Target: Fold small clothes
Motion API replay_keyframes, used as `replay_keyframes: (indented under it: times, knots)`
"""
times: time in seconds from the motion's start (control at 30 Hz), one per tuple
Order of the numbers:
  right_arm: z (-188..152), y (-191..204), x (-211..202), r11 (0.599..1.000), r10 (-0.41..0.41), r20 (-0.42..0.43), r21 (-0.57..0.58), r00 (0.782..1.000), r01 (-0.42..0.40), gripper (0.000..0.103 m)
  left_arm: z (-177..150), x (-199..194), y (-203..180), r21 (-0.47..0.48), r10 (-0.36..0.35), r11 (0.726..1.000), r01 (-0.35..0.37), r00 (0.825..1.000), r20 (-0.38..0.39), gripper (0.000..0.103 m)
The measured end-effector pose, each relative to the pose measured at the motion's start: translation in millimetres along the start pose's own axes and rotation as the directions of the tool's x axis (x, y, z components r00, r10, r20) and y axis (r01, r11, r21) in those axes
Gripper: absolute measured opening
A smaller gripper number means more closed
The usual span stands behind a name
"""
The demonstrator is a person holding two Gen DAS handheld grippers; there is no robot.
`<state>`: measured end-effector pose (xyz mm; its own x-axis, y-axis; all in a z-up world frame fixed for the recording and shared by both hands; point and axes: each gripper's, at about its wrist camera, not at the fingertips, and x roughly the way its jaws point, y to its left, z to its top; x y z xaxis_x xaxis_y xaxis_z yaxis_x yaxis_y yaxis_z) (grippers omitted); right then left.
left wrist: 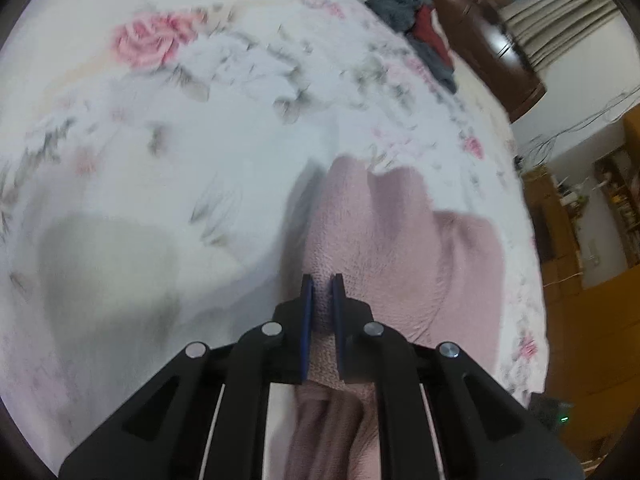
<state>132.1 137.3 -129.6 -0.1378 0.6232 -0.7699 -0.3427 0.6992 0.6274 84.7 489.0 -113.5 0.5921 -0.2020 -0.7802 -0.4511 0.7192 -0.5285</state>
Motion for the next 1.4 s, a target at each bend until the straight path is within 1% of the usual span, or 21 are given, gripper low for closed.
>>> replay_keyframes:
  times: [0.1, 0.23, 0.3, 0.33, 0.37, 0.43, 0.63, 0.7, 0.77, 0.87, 0.93, 1.0, 1.03, 1.1, 1.13, 1.2, 1.27, 1.3, 1.33, 1.37, 1.4]
  knots:
    - [0.6, -2.2, -0.5, 1.0, 0.001, -0.004, 0.0, 1.0, -0.001, 0.043, -0.5, 5.0, 0.5, -0.01, -0.015, 1.0, 0.015, 1.0, -0.013, 0.009]
    - [2.0, -0.6, -6.2, 1.0, 0.0, 0.001, -0.011, 1.0, 0.0, 0.044, 1.2, -7.7, 8.5, -0.048, -0.08, 0.996, 0.08, 0.997, -0.016, 0.018]
    - [4.3, 0.4, -15.6, 1.0, 0.007, 0.026, -0.013, 1.0, -0.007, 0.044, -1.7, -17.2, 10.5, -0.035, -0.111, 0.993, 0.111, 0.994, -0.011, 0.032]
    - [5.8, 0.0, -20.1, 1.0, 0.018, 0.038, -0.011, 0.999, -0.017, 0.044, -4.0, -21.0, 11.5, -0.029, -0.113, 0.993, 0.113, 0.994, -0.009, 0.044]
    - [7.7, -0.5, -24.6, 0.999, 0.032, 0.05, -0.006, 0.998, -0.032, 0.044, -5.4, -26.7, 14.5, -0.017, -0.116, 0.993, 0.116, 0.993, -0.004, 0.051]
    - [14.0, -2.6, -34.2, 0.997, 0.069, 0.075, 0.01, 0.995, -0.07, 0.046, -6.9, -30.5, 19.4, -0.016, -0.124, 0.992, 0.124, 0.992, -0.007, 0.055]
    - [34.2, -9.1, -41.4, 0.994, 0.096, 0.113, 0.044, 0.989, -0.102, 0.053, -8.1, -15.3, 34.1, -0.085, -0.191, 0.979, 0.186, 0.98, -0.056, 0.057]
    - [42.0, -12.2, -39.6, 0.991, 0.112, 0.118, 0.061, 0.987, -0.119, 0.055, -8.0, -5.0, 31.3, -0.083, -0.214, 0.975, 0.207, 0.974, -0.078, 0.057]
    - [45.6, -13.1, -36.6, 0.988, 0.128, 0.122, 0.066, 0.984, -0.137, 0.057, -7.5, 6.2, 24.3, -0.065, -0.212, 0.976, 0.206, 0.972, -0.106, 0.058]
    - [54.4, -15.2, -28.8, 0.983, 0.162, 0.116, 0.066, 0.98, -0.17, 0.065, -6.3, 21.7, 13.2, -0.032, -0.204, 0.979, 0.201, 0.972, -0.118, 0.06]
    - [60.2, -16.7, -19.2, 0.982, 0.172, 0.102, 0.067, 0.98, -0.179, 0.072, -4.3, 32.8, 5.4, -0.032, -0.231, 0.973, 0.229, 0.963, -0.139, 0.06]
    - [66.4, -19.0, -7.8, 0.981, 0.179, 0.086, 0.064, 0.98, -0.185, 0.074, -4.7, 43.5, -8.1, -0.012, -0.252, 0.967, 0.254, 0.953, -0.17, 0.06]
    - [69.1, -18.6, 0.0, 0.978, 0.191, 0.076, 0.065, 0.979, -0.196, 0.082, -5.9, 46.6, -13.3, 0.009, -0.245, 0.968, 0.25, 0.954, -0.175, 0.061]
    - [73.9, -18.7, 13.8, 0.974, 0.207, 0.073, 0.077, 0.976, -0.213, 0.093, -10.1, 54.9, -22.0, 0.032, -0.245, 0.966, 0.256, 0.95, -0.191, 0.065]
    - [77.0, -18.9, 21.0, 0.973, 0.208, 0.074, 0.084, 0.975, -0.214, 0.094, -10.3, 56.9, -23.6, 0.035, -0.242, 0.967, 0.253, 0.951, -0.19, 0.068]
    - [81.8, -16.7, 28.3, 0.97, 0.22, 0.09, 0.087, 0.971, -0.228, 0.094, -11.3, 59.8, -26.0, 0.04, -0.243, 0.966, 0.255, 0.951, -0.192, 0.07]
    - [82.7, -14.2, 27.9, 0.97, 0.218, 0.092, 0.088, 0.972, -0.226, 0.089, -12.1, 59.9, -25.3, 0.038, -0.255, 0.963, 0.267, 0.947, -0.195, 0.068]
    - [81.3, -13.5, 24.5, 0.968, 0.227, 0.096, 0.084, 0.969, -0.235, 0.079, -12.3, 59.0, -23.4, 0.035, -0.254, 0.964, 0.265, 0.948, -0.19, 0.065]
    - [79.0, -14.2, 19.2, 0.966, 0.239, 0.099, 0.08, 0.966, -0.247, 0.068, -13.4, 58.1, -23.0, 0.037, -0.251, 0.964, 0.262, 0.95, -0.185, 0.055]
    - [76.7, -13.4, 14.5, 0.963, 0.252, 0.102, 0.077, 0.962, -0.26, 0.063, -15.1, 55.9, -22.1, 0.036, -0.258, 0.963, 0.268, 0.951, -0.172, 0.048]
    - [73.8, -11.3, 6.4, 0.959, 0.269, 0.102, 0.067, 0.958, -0.276, 0.055, -19.5, 51.8, -23.6, 0.027, -0.273, 0.96, 0.28, 0.951, -0.147, 0.046]
